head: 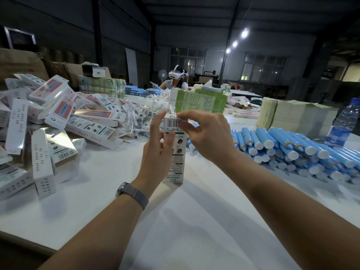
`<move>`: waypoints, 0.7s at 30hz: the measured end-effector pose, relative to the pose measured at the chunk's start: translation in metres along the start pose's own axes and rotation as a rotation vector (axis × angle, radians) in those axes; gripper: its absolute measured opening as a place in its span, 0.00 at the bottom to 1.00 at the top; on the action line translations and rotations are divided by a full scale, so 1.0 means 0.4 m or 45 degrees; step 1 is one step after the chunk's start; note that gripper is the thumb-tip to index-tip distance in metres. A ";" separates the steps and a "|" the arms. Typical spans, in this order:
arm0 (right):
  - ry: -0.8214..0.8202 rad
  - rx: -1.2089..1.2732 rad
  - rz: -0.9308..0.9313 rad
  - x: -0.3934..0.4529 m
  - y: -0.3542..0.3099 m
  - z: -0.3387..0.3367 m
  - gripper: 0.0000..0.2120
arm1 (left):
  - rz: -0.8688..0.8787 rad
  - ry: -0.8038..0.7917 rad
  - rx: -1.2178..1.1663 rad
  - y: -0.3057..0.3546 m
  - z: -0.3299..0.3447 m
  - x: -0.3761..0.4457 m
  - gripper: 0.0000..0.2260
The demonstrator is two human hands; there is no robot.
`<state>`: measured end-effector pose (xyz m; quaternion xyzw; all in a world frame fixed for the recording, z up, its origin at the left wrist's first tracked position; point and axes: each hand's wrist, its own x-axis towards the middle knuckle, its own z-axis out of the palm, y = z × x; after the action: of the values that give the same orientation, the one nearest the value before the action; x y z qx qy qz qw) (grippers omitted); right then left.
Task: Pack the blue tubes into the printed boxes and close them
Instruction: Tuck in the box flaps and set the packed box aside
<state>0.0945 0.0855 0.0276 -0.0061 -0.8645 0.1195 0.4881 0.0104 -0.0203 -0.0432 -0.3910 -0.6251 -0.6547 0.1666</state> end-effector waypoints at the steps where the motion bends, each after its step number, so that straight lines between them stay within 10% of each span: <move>1: -0.002 -0.017 -0.010 -0.003 0.000 -0.001 0.08 | -0.003 -0.001 0.000 -0.001 0.001 0.000 0.19; 21: -0.033 0.243 0.242 -0.050 -0.018 0.053 0.14 | -0.041 0.011 -0.086 -0.008 0.004 -0.010 0.20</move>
<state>0.0879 0.0717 0.0020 -0.0398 -0.8510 0.2468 0.4619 0.0112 -0.0194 -0.0486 -0.3835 -0.6080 -0.6798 0.1455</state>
